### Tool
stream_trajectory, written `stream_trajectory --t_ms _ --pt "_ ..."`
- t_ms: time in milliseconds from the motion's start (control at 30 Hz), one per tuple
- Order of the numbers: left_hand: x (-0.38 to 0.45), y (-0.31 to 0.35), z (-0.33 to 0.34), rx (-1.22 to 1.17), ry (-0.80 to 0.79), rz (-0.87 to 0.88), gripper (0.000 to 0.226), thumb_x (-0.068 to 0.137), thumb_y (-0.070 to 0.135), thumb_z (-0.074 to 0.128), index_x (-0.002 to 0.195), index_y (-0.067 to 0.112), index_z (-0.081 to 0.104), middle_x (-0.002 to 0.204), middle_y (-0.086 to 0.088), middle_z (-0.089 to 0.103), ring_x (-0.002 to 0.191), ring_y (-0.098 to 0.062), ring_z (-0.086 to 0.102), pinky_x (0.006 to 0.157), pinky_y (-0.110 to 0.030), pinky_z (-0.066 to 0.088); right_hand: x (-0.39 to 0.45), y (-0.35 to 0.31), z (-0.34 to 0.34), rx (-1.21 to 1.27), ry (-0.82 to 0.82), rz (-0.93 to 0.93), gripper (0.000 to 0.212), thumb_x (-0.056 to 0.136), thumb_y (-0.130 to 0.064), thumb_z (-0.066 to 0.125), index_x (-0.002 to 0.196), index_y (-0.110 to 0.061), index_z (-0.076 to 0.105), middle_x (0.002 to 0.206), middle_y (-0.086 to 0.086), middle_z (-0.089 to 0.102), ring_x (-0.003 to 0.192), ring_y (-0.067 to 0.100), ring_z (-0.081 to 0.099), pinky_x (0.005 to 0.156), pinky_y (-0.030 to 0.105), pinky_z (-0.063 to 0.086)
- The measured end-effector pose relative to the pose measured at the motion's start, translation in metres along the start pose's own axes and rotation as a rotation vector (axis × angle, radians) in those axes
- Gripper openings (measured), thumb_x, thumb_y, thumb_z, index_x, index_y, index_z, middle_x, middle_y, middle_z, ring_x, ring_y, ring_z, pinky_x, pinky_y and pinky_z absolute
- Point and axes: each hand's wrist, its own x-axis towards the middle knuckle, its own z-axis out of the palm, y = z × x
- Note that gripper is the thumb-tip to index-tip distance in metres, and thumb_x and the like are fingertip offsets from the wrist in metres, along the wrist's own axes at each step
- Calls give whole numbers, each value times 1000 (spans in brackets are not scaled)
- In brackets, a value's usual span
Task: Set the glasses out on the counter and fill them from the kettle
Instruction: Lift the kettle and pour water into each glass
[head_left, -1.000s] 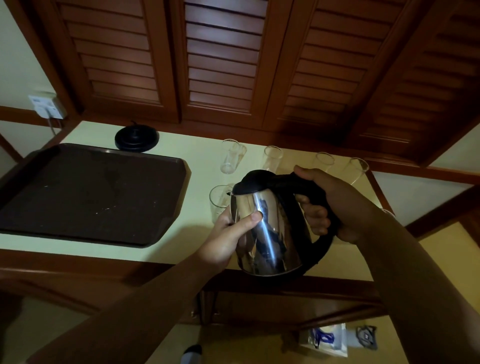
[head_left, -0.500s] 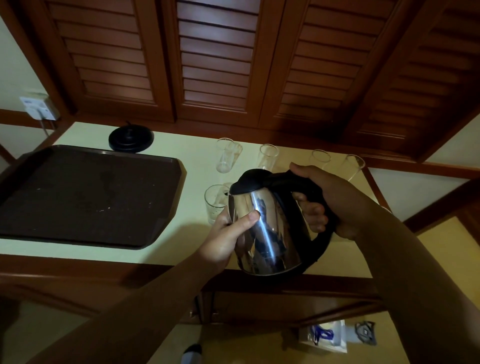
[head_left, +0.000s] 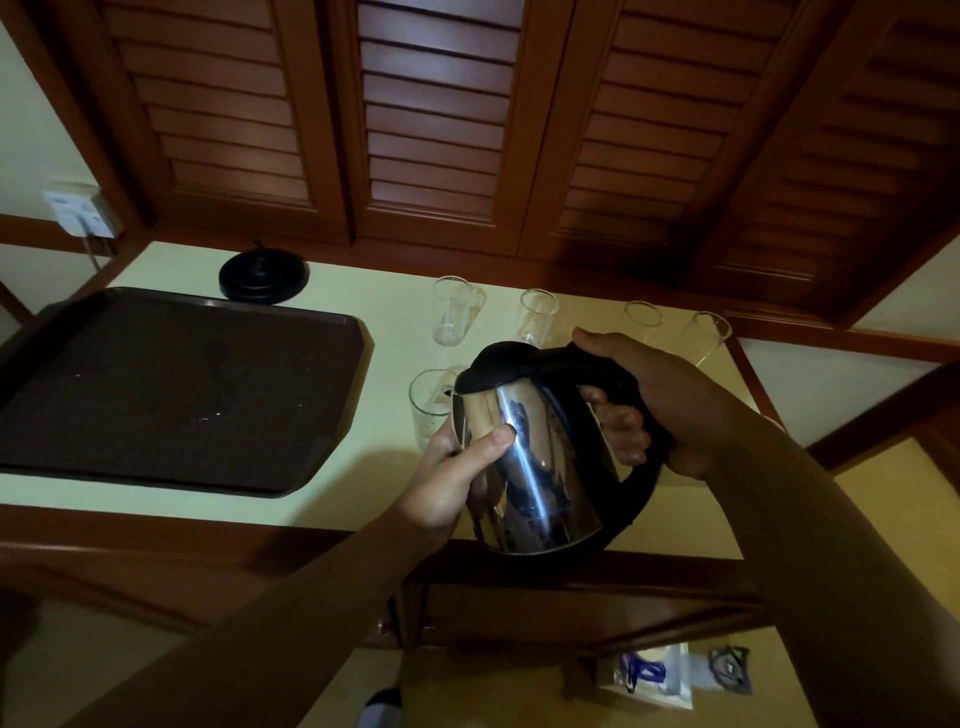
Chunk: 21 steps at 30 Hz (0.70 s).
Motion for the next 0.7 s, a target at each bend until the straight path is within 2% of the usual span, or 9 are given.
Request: stream_trajectory --t_ms 133,233,333,400,500,600,700 --pt "0 -3 -1 1 1 -2 29 82 31 83 93 16 61 45 4 58 36 -5 50 37 -18 39 -1 3 0 29 -5 -1 55 100 -57 52 63 -16 51 45 -2 34 34 12 31 40 23 33" --pt "-1 -1 0 5 -32 19 27 82 21 84 96 15 62 56 3 71 45 -4 62 43 -16 46 1 9 -2 54 -15 -16 56 100 -56 52 61 -16 51 43 -2 34 32 12 31 39 23 33" --pt "0 0 -4 35 -100 68 21 88 9 76 102 5 60 57 7 73 50 0 68 50 -10 50 1 18 -4 78 -17 -51 55 98 -56 52 60 -16 51 42 -2 33 31 12 31 38 24 33" --pt "1 6 -5 53 -113 108 42 80 20 78 114 2 61 78 5 82 72 -4 78 65 -15 57 -1 24 -4 100 -12 -95 53 91 -57 54 59 -15 49 41 -2 33 30 12 31 37 24 33" --pt "5 12 -11 106 -134 160 63 73 27 83 126 1 59 102 -1 83 97 -17 79 83 -27 61 -4 34 -4 143 -6 -172 52 87 -57 53 59 -14 48 40 -1 32 29 12 30 37 23 34" --pt "7 18 -11 157 -143 206 89 71 39 94 135 -7 53 111 -7 79 104 -25 76 89 -34 59 -9 41 -5 166 17 -241 54 89 -56 55 60 -12 46 39 -1 31 29 13 30 37 23 34" --pt "8 20 -6 172 -158 218 81 74 31 89 137 -4 52 113 -6 79 107 -24 76 91 -34 58 -14 47 -10 197 48 -275 54 91 -54 56 59 -12 45 38 -1 31 29 13 30 37 23 34"
